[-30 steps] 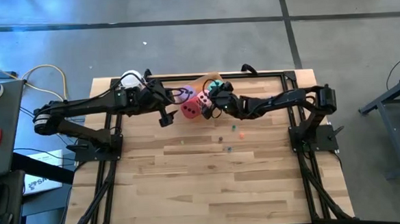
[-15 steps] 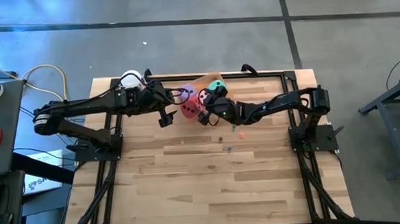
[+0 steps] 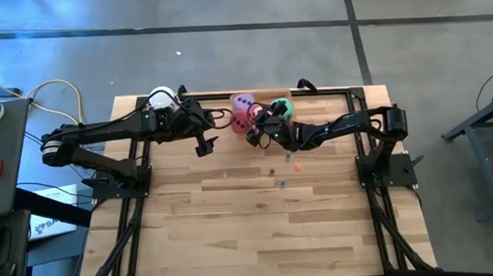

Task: Pick & Place Dice
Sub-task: Put the big red die into the orange bin

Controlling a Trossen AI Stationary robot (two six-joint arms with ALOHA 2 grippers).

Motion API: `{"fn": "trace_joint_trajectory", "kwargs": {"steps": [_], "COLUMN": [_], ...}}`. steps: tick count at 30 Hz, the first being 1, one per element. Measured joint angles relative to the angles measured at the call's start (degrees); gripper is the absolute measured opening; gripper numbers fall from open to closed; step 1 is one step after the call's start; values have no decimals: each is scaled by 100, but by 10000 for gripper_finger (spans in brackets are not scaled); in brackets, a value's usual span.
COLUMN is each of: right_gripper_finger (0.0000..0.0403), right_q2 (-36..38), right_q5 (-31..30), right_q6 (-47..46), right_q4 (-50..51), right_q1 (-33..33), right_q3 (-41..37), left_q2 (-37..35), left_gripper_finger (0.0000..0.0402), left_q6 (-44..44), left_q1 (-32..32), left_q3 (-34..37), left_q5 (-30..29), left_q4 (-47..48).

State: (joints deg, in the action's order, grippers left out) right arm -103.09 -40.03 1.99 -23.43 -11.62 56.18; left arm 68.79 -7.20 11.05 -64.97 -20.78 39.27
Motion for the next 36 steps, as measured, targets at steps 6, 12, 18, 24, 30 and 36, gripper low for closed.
{"fn": "trace_joint_trajectory", "kwargs": {"steps": [6, 12, 18, 24, 30, 36], "right_gripper_finger": [400, 400, 400, 400, 400, 400], "right_q2": [-2, -7, -9, -9, -9, -4], "right_q5": [-579, -1284, -2032, -2771, -3063, -3043], "right_q6": [248, 472, 847, 1098, 1116, 432], "right_q4": [62, 70, 57, 45, 261, 815], "right_q1": [41, 119, 236, 306, 387, 391], "right_q3": [-2, -11, -9, -9, -9, 0], "left_q2": [0, 0, 0, 0, 0, 2], "left_gripper_finger": [400, 400, 400, 400, 400, 400], "left_q6": [14, 16, 82, 83, 108, 152], "left_q1": [0, 0, 0, 0, 2, 0], "left_q3": [0, 0, 0, 0, 0, 0], "left_q5": [0, 5, 26, 26, 25, 42], "left_q4": [1, 16, 65, 74, 146, 269]}}
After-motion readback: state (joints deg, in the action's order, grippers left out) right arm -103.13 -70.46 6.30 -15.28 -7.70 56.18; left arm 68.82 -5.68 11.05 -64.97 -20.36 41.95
